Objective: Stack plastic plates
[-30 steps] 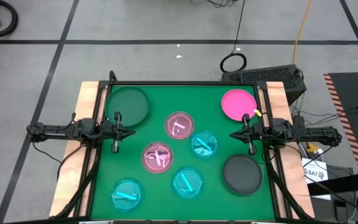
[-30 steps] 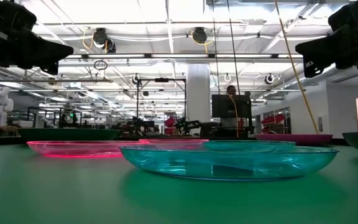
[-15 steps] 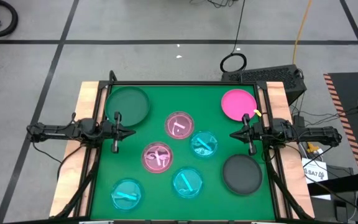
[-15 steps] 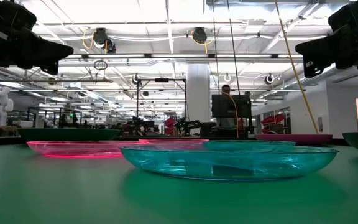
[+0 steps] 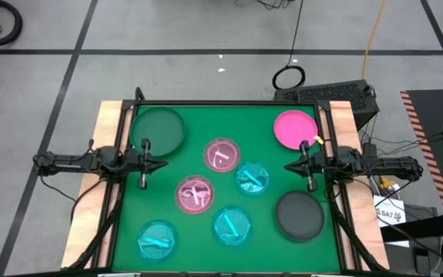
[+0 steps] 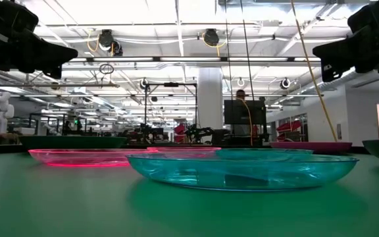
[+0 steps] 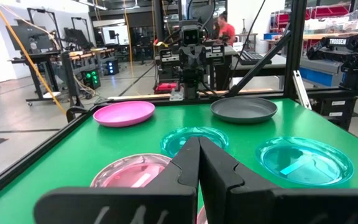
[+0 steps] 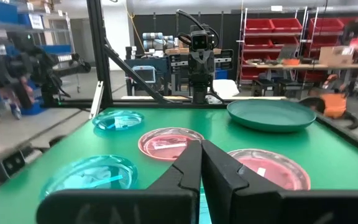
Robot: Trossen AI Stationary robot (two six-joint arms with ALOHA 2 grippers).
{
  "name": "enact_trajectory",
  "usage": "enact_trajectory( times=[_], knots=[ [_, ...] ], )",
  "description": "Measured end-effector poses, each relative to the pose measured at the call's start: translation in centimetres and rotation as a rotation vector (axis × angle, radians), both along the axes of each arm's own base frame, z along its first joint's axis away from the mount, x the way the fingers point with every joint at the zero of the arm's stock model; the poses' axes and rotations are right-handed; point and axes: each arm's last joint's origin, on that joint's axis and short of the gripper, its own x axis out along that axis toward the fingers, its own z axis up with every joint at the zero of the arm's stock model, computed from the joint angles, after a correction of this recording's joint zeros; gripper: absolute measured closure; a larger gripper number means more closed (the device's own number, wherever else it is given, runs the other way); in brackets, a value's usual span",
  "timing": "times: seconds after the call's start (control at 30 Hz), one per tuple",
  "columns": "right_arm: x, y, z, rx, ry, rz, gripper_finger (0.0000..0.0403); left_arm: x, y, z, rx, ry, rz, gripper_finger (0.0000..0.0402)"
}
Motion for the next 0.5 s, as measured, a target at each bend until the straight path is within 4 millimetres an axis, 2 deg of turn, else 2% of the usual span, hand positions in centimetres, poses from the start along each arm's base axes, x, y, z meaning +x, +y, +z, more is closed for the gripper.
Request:
enact_trajectory(
  times=[0.1,0.4,0.5],
  knots=[
    [0.00,0.00,0.00,-0.056,-0.005,-0.001,0.0397,0.01,0.00,0.05,-0.009,-0.008,0.000,0.0396],
    [0.00,0.00,0.00,-0.065,-0.006,-0.001,0.0397,0.00,0.01,0.24,0.041,-0.031,0.005,0.0396],
    [0.00,0.00,0.00,-0.064,-0.005,-0.002,0.0397,-0.01,0.05,0.53,-0.042,-0.060,0.017,0.0396]
  ],
)
